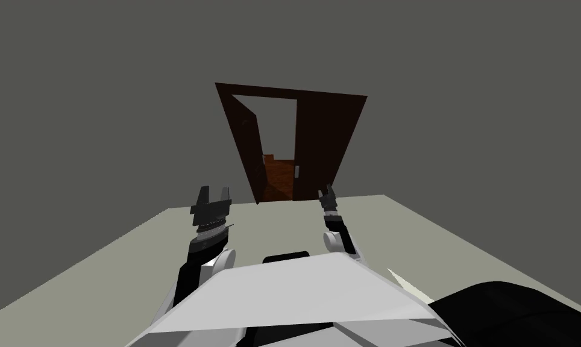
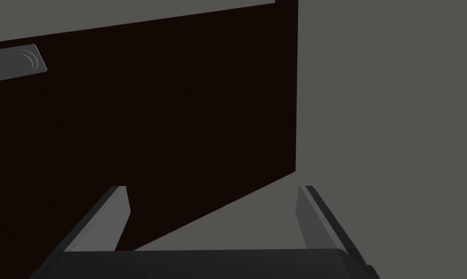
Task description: Push the door open
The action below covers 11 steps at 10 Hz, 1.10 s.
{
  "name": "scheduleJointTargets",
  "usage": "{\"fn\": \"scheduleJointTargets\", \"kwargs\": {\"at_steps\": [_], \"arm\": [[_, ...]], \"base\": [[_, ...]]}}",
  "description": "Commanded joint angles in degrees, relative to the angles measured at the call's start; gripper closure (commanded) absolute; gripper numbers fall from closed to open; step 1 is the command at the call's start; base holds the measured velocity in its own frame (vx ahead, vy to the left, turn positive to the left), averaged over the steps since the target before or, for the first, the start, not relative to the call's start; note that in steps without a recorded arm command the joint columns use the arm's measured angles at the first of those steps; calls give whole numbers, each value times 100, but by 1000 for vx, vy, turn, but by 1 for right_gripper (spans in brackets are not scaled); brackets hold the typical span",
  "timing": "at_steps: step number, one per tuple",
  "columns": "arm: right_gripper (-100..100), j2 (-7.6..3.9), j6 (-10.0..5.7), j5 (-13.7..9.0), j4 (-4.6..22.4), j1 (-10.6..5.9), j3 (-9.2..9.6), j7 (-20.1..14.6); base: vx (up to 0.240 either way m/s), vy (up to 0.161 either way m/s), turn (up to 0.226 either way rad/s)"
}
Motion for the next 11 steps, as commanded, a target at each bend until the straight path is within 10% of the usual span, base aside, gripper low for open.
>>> {"fn": "scheduleJointTargets", "kwargs": {"at_steps": [1,11], "arm": [[-100,-29,-21,-26,230,-134,-11,30],[-100,-172,-110,-191,1861,-1174,-94,261]], "base": [[98,-9,11],[86,-5,12]]}}
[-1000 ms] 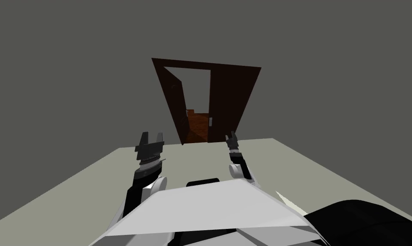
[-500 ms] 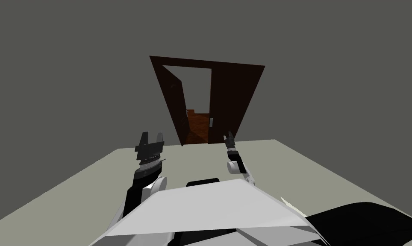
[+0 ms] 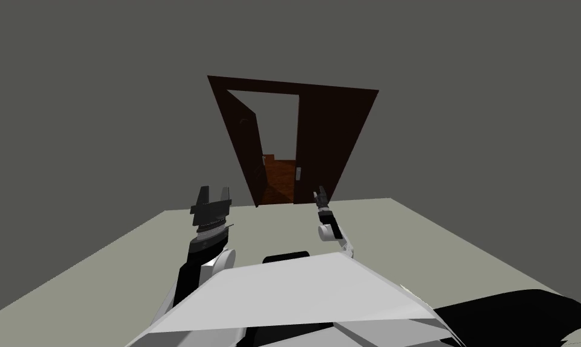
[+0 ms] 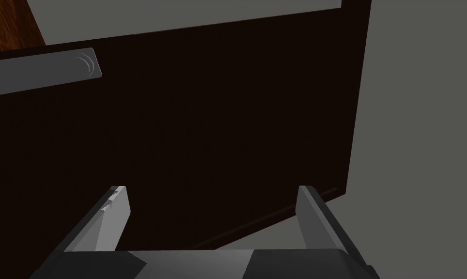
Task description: Push the door open
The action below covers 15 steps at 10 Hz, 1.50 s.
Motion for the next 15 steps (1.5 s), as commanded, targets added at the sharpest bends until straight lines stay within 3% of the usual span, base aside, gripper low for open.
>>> {"fn": "scheduleJointTargets", "kwargs": {"at_steps": [1,2,3,10,11,15], "arm": [[-100,-27,-30,-33,286,-207,-17,47],[-100,-42,-41,-53,486,-336,-27,75],[-100,-42,-41,-53,559,-336,-27,75],[-100,-144,-120,-200,1958,-1262,-101,280],[-100,-144,-120,-200,2028,-1262,-101,280],[-100,-196,-165,-282,2836,-1785,-143,396]], "base": [[100,4,16],[103,3,18],[65,-12,7],[90,-9,15],[64,-6,7],[78,-12,14]]}}
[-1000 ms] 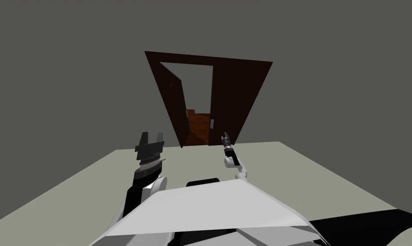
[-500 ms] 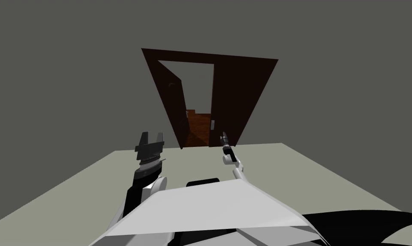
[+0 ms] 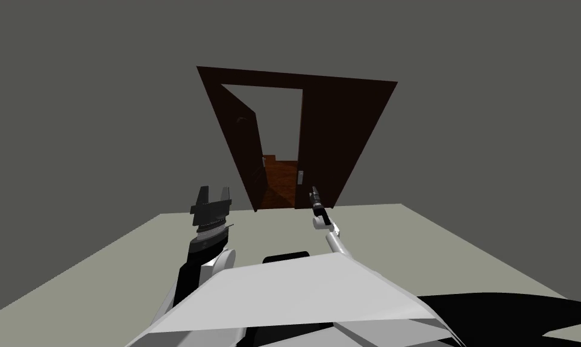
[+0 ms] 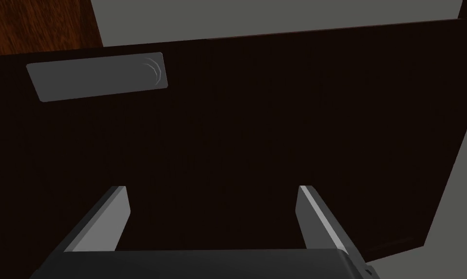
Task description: Push the door open
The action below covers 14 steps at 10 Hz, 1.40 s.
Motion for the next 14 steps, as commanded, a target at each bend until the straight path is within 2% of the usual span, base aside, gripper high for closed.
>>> {"fn": "scheduleJointTargets", "kwargs": {"at_steps": [1,3,4,10,14], "arm": [[-100,-38,-12,-37,286,-196,-15,37],[-100,-61,-34,-77,693,-446,-35,93],[-100,-61,-34,-77,739,-446,-35,93],[-100,-123,-93,-186,1834,-1136,-90,245],[-100,-157,-126,-247,2449,-1524,-121,331]], "base": [[98,-21,16],[97,-12,15],[75,1,6],[89,-4,12],[95,-10,12]]}}
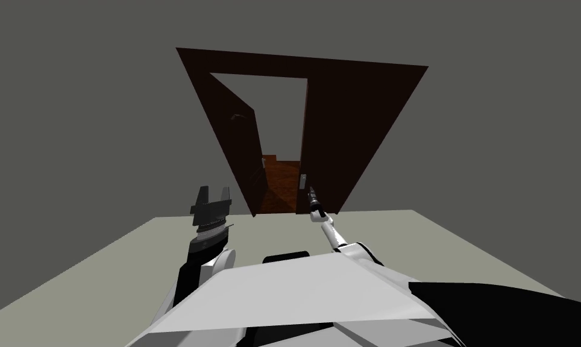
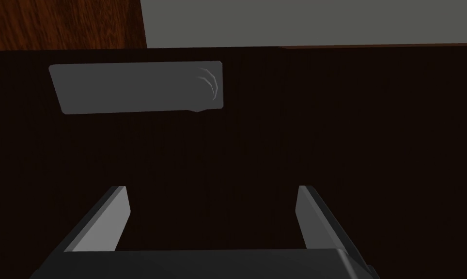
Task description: Push the door open
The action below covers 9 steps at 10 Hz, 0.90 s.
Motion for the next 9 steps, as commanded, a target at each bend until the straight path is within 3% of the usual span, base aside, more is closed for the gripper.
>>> {"fn": "scheduleJointTargets", "kwargs": {"at_steps": [1,6,8,9], "arm": [[-100,-17,-14,-24,243,-154,-11,29],[-100,-49,-48,-86,866,-546,-43,116],[-100,-58,-57,-104,1044,-659,-52,141],[-100,-58,-57,-98,992,-627,-47,128]], "base": [[96,-11,9],[91,-9,8],[96,-6,11],[39,5,2]]}}
